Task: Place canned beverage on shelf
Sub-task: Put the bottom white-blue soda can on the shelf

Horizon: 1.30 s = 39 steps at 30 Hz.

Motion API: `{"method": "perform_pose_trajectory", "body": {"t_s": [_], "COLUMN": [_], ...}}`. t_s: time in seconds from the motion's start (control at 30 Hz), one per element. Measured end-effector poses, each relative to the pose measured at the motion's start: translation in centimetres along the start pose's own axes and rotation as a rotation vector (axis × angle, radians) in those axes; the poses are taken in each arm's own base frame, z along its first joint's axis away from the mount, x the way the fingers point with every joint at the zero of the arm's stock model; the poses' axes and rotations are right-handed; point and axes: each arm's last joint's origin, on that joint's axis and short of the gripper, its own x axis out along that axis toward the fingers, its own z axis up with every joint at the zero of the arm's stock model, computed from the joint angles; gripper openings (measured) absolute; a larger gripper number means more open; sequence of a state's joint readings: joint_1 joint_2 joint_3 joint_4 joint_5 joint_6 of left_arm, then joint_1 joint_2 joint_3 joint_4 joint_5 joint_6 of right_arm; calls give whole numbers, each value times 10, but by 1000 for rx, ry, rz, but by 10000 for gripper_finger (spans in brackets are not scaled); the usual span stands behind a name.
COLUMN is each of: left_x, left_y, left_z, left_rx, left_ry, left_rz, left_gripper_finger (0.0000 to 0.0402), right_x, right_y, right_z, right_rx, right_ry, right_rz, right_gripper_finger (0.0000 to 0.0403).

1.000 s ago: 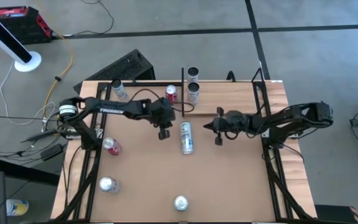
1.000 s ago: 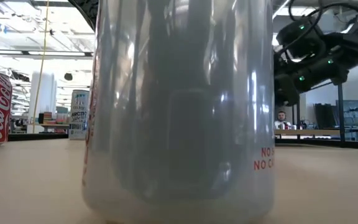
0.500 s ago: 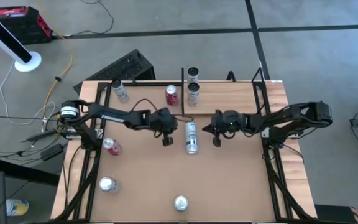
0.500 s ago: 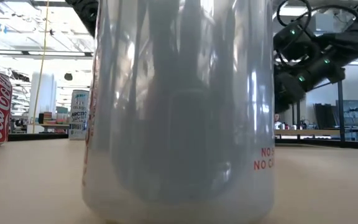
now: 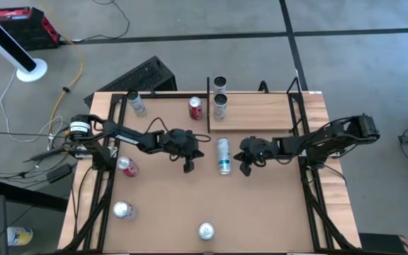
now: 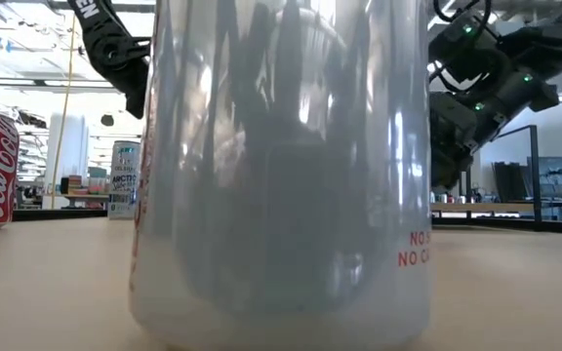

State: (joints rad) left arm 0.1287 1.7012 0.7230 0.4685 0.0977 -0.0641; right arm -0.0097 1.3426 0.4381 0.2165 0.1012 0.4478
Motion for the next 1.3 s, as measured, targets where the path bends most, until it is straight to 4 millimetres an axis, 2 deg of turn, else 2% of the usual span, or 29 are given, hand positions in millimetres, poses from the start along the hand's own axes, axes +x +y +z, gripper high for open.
{"method": "perform_pose_trajectory", "body": {"t_s": [0.17, 0.4, 0.67, 0.77, 0.83, 0.9, 1.0, 1.13, 1.3], "left_x": [0, 0, 0, 0, 0, 0, 0, 0, 0], "left_y": [-1, -3, -2, -2, -2, -2, -3, -3, -3], "left_z": [-1, -1, 5, 4, 4, 4, 6, 8, 8], "left_rx": [-75, -27, 37, 54, 63, 78, 104, 137, 193], "left_ry": [7, 4, -57, -50, -44, -45, -65, -88, -87], "left_rz": [24, 21, 54, 55, 55, 56, 56, 57, 59], "left_gripper_finger": [0, 0, 0, 0, 0, 0, 0, 0, 0], "right_x": [-2, -27, -43, -46, -51, -58, -71, -90, -96], "right_y": [-4, -10, -13, -16, -17, -16, -12, -5, -3], "right_z": [-4, 7, 28, 33, 39, 47, 65, 90, 95], "right_rx": [36, 145, -50, 38, 124, 138, 138, 148, 262], "right_ry": [23, -31, -186, -200, -158, -94, -21, -22, -11], "right_rz": [-83, -103, -64, -62, -55, -55, -92, -121, -141], "right_gripper_finger": [22, 22, 38, 40, 40, 46, 67, 112, 199]}}
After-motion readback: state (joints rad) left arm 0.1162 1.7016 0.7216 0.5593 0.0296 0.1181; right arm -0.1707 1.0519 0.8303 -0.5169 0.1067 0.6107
